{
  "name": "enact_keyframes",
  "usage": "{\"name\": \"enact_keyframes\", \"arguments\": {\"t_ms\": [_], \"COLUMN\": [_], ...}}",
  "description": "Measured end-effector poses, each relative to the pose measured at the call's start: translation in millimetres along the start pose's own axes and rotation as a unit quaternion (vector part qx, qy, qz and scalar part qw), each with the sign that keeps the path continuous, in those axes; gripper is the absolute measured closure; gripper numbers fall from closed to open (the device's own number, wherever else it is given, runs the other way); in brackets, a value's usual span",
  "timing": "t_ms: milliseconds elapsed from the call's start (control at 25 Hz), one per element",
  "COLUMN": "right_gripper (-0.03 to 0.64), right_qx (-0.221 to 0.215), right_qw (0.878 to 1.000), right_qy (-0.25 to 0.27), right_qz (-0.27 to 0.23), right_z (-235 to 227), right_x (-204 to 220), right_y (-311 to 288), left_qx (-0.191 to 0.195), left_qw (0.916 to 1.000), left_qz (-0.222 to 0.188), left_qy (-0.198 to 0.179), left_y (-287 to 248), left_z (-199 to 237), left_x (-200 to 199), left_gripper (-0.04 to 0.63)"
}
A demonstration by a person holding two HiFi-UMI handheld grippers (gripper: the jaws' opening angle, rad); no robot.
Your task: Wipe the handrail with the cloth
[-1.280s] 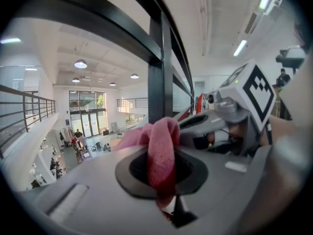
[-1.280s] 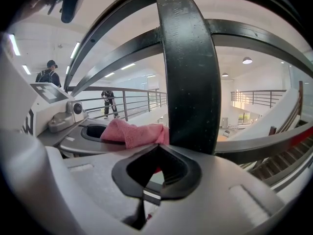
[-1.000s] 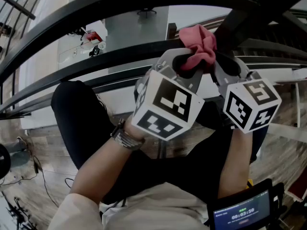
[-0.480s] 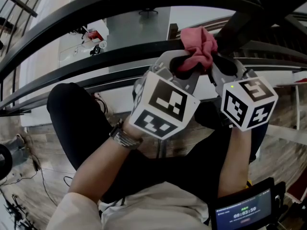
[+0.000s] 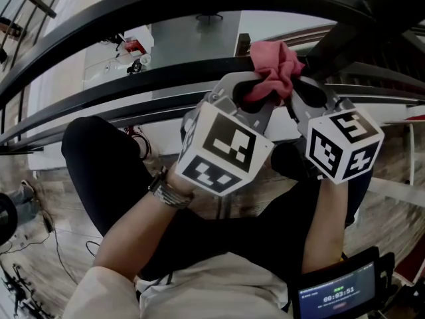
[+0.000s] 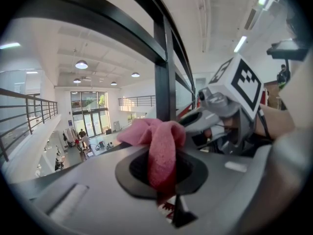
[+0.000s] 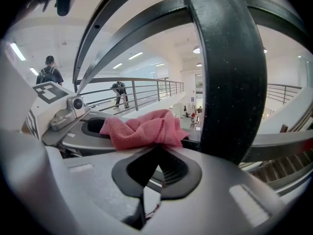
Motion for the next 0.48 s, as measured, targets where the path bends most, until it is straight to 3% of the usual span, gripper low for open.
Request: {"name": "enact_keyframes", "arguments": {"t_ms": [480], "right_gripper": [0.615], "right_qx": [-0.031], "right_qw": [0.999], "right_qy": [0.025], "right_qz": [0.023], "right_z": [21.7], "right_x": [-0.6], "right_y": [-12.1], "left_qx": [-0.016], "left_qw": [0.9998], "left_qz": [0.004], "left_qy": [-0.008], "left_y": [17.5], "left_z": [10.0], "left_x": [6.8], "left_gripper": [0.565]}}
Point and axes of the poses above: the fingertips, and each gripper's own axes: y backward along the fingers, z to its left, x out of its underside, the point moved 3 cm from there along y, backward along the fingers, and after that the axes turned 14 degrees about -y, right-handed, at the moved point
